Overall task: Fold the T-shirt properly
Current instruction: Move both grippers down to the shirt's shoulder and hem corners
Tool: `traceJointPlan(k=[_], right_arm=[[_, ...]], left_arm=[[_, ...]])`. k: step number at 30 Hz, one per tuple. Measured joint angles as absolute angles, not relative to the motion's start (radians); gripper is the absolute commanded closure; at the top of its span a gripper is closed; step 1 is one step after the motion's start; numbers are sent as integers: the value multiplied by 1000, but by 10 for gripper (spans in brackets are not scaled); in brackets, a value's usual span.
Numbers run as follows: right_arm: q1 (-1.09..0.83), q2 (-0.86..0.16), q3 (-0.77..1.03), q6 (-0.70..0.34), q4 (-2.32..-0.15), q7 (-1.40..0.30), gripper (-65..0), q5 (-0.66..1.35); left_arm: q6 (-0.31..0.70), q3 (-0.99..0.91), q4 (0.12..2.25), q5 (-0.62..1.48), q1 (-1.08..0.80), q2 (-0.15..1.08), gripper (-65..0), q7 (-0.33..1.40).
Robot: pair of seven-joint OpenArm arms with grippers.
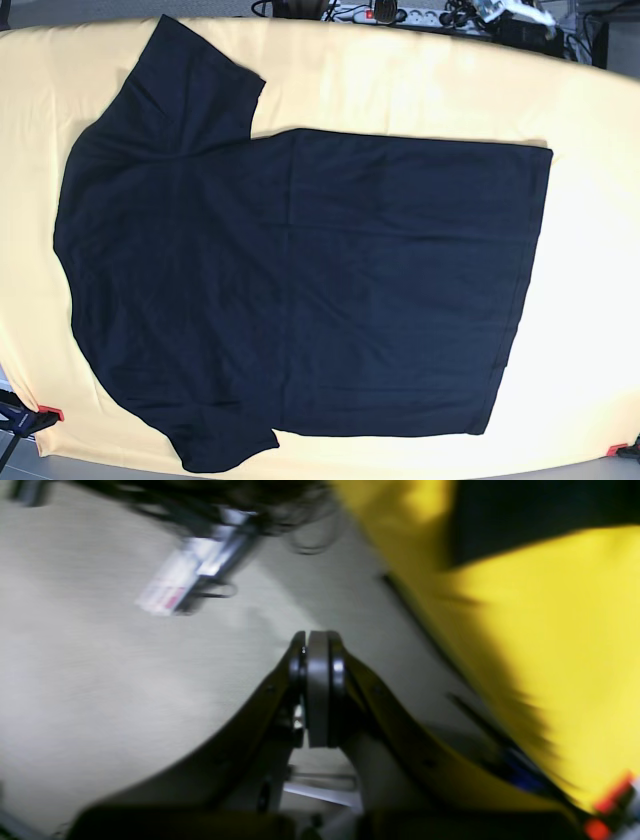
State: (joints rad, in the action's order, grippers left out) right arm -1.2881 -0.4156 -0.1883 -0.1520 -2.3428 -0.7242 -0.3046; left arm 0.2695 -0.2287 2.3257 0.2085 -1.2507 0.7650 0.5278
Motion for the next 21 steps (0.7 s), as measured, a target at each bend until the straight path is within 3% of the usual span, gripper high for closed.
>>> traceJointPlan(k=[5,12,21], right_arm=[[-1291,-473,-190,-63,-2343,-725,0,-459],[-1192,-517,-141,-8,-2343,-674,0,-490],[-1013,-513,-75,-165,-2343,-583,0,-229]], left_arm=[[270,-353,2341,210,-1190,765,0,526],[380,-420,2342,271,-1074,765,0,513],[493,-418,2208,277,-867,848,0,374]])
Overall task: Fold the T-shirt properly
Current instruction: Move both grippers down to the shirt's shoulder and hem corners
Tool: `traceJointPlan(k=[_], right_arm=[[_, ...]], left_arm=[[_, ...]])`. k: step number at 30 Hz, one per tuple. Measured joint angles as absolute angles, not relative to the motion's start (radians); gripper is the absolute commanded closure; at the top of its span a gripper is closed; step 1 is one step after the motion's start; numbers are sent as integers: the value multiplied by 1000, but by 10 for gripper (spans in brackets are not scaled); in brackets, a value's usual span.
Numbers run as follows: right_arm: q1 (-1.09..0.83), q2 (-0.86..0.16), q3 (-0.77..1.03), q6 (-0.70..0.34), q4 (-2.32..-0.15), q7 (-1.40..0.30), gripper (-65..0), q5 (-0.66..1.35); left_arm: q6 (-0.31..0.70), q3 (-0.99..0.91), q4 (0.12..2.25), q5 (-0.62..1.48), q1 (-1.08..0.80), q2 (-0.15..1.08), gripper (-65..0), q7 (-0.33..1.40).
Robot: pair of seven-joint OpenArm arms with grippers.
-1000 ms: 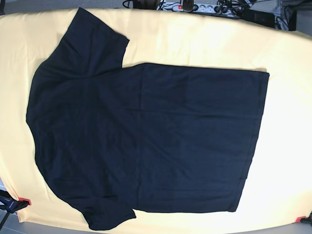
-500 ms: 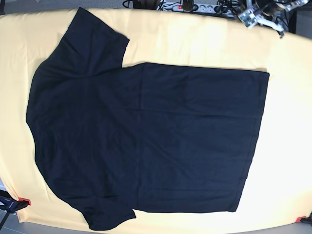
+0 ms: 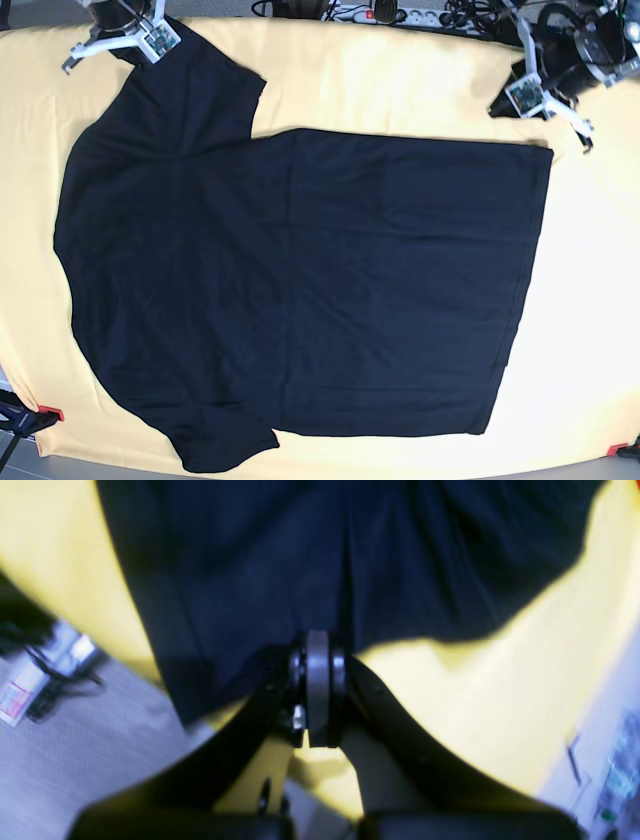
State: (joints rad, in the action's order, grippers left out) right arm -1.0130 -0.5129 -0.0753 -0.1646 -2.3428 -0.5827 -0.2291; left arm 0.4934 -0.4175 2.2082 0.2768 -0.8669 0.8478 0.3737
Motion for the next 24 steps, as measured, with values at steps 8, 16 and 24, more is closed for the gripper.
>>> traceJointPlan(k=[8,16,24], right_arm=[[-970,-514,-75,-169,-2343,-565,0,-218],[-973,-503,-75,-168,-2343,-564,0,-205],[-973,-504,-75,-169,-2343,-568,0,-205]], left_arm=[[697,-266,1954,142,-631,987,0,145],[701,10,1821,-91,-373,1089,-297,6],[700,162,1792,-229,-281,1167,-297,0]])
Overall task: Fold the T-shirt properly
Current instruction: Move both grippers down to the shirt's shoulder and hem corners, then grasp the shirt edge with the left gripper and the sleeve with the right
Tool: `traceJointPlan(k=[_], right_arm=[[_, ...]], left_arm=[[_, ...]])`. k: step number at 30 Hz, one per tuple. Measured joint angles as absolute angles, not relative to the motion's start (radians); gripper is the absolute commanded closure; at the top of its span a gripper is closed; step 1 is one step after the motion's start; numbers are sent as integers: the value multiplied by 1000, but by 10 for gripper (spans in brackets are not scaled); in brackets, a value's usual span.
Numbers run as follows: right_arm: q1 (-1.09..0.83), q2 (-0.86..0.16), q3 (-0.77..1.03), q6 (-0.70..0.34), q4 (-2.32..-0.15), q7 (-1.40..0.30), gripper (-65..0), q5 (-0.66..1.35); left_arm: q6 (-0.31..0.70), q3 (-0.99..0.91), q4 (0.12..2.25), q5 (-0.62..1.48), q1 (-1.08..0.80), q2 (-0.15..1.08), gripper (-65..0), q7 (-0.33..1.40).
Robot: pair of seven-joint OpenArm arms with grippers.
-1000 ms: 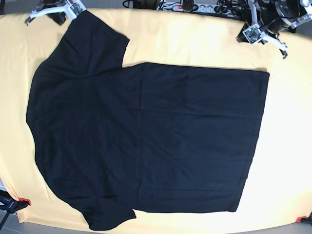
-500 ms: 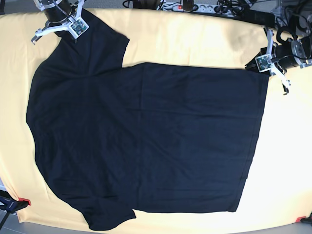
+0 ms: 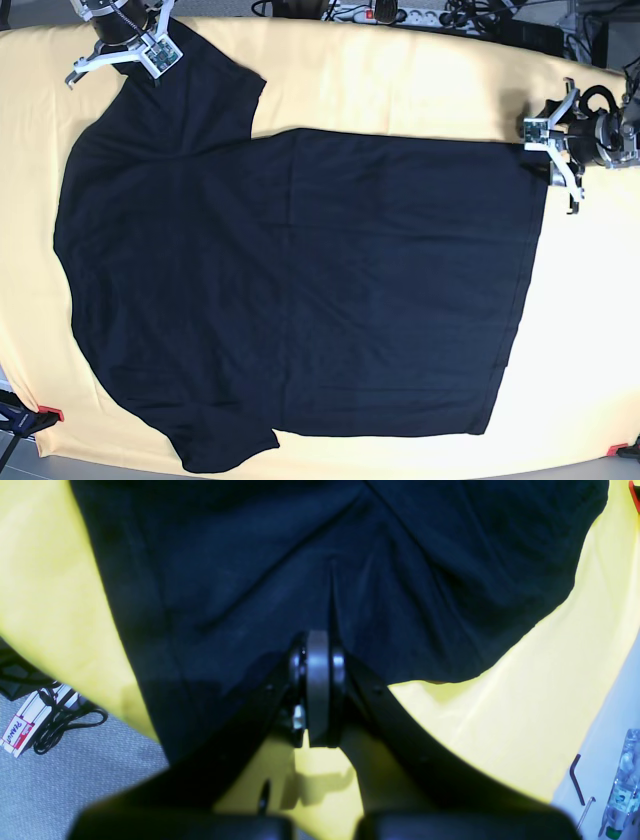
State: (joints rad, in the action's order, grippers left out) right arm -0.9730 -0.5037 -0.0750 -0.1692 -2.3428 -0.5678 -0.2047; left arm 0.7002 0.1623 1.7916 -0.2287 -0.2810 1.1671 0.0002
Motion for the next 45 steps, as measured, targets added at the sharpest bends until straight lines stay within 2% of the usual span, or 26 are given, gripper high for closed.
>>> traceJointPlan(k=[3,11,22,45], right_arm=[[-973,-504,-75,-169,-2343,-567,0,-205],[-973,-504,-75,-169,-2343,-568,0,-205],[-973,-504,-75,-169,-2343,-568,0,-205],[-973,-504,-75,-169,-2343,-568,0,-205]], left_arm=[[700,182,1775,-268,-274,1172,-297,-4],[697,181,1681,-393,-268,1172,-297,-233],[675,183,1667,-416,-163,1163,-297,-207],[701,183,1667,-416,-179,1149,-297,-262]])
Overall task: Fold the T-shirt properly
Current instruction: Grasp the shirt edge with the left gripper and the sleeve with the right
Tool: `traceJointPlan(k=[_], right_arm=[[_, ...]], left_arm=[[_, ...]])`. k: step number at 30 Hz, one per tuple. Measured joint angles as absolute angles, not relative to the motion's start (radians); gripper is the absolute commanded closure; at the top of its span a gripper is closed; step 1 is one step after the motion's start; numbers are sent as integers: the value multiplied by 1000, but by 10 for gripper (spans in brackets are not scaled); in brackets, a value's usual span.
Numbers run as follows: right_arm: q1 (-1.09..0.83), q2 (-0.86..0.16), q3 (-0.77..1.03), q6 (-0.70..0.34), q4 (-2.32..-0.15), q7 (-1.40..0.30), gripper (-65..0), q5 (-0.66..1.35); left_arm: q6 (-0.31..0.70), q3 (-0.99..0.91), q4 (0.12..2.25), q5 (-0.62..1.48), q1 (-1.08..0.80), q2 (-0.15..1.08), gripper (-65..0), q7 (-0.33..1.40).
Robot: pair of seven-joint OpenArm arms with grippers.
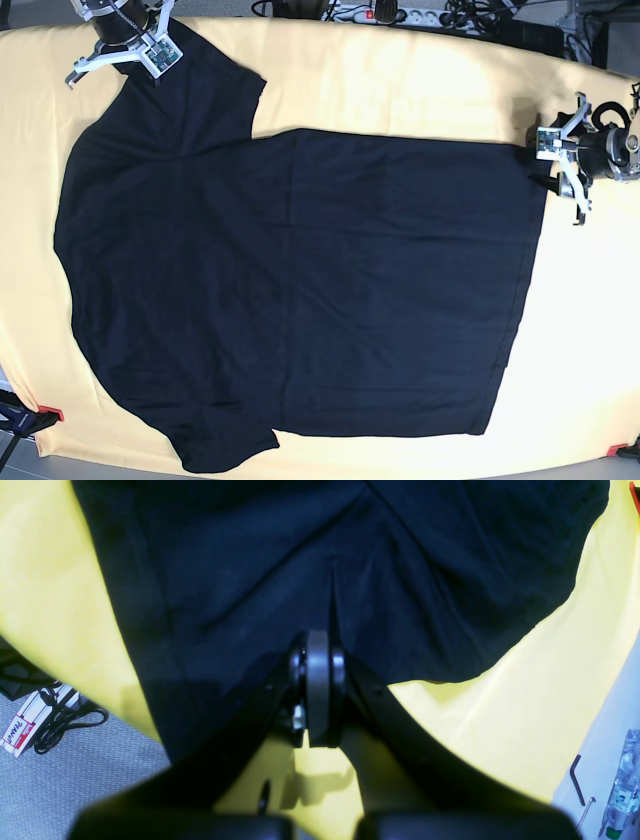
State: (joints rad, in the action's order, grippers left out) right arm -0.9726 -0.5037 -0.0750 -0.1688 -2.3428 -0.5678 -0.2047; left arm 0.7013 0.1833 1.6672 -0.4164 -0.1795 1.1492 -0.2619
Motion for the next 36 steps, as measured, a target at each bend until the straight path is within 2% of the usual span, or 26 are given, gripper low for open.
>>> traceJointPlan(k=[14,15,16,19,26,28,31,32,36], right_arm=[[-973,-504,-75,-154,-2343,-567,0,-205],[-973,-504,-75,-154,-2343,-568,0,-204],[-973,-504,-75,-154,-2343,-568,0,-205],[-973,-504,-75,-154,-2343,-568,0,-205],[-973,-504,-75,-154,-2343,-568,0,-209],[-973,-503,-75,-156,-2342,-577,0,-264],[-973,-504,-75,-62,-2342,-605,0,-346],[-973,-504,-74,-51,-2342,-606,-23,-365],[-975,-503,-59,-78,-2342,-607,-198,-341]], left_arm=[[701,183,1642,-413,-179,1111,-296,-270],[701,183,1642,-413,-179,1111,-283,-270],[701,183,1642,-414,-179,1111,-242,-269],[701,183,1641,-420,-180,1106,-6,-269],[701,183,1671,-419,-179,1106,0,-266],[701,183,1696,-420,-179,1106,0,-265],[701,183,1744,-417,-179,1106,0,-245],[700,183,1759,-418,-179,1106,0,-237],[701,183,1794,-370,-179,1108,0,-205]])
